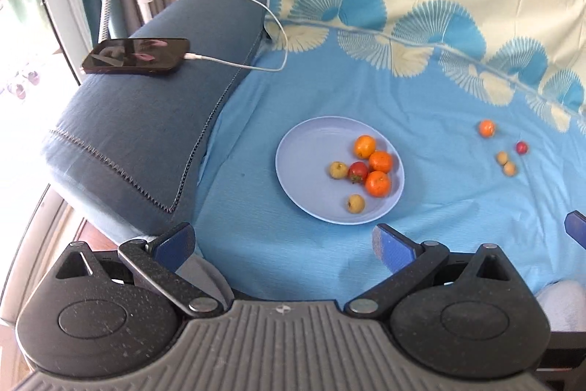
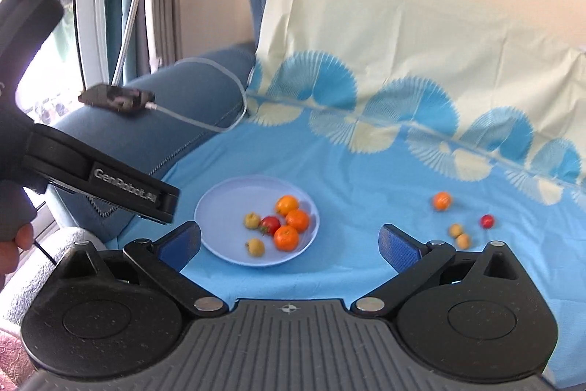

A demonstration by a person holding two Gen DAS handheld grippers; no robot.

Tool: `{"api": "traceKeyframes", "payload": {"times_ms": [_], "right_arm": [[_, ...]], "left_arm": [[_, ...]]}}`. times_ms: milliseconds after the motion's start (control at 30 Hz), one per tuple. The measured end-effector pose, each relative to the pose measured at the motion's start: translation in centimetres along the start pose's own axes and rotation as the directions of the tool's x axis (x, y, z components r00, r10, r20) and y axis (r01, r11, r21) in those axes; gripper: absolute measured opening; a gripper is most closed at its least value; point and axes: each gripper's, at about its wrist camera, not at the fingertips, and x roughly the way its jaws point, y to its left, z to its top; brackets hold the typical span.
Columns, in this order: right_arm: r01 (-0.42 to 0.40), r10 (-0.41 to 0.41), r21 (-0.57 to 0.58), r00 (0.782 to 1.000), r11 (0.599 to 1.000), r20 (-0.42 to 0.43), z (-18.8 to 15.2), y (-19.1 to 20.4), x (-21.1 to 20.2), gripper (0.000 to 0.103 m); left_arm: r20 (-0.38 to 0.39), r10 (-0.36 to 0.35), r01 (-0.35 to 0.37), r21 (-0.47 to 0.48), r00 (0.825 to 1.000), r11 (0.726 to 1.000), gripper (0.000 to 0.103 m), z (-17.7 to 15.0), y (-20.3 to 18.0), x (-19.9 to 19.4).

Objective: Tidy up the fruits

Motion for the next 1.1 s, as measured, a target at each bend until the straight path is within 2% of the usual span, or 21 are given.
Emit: {"api": "traceKeyframes", "payload": {"times_ms": [433,1100], "right_arm": [[0.007,-0.006,-0.023,0.998,1.0,0.066,-1.0,0.4,-4.4,0.102],[0.009,-0.009,0.007,0.998,1.0,0.057,-1.3,-0.1,-4.5,0.102]], "left_arm": [[0.05,0.002,-0.003,0.02,0.999,1.0,0.103,-2.5,-0.2,-3.5],[0.045,-0.001,-0.001,0.053,0.999,0.999,0.103,-2.7,-0.9,-3.4]]}}
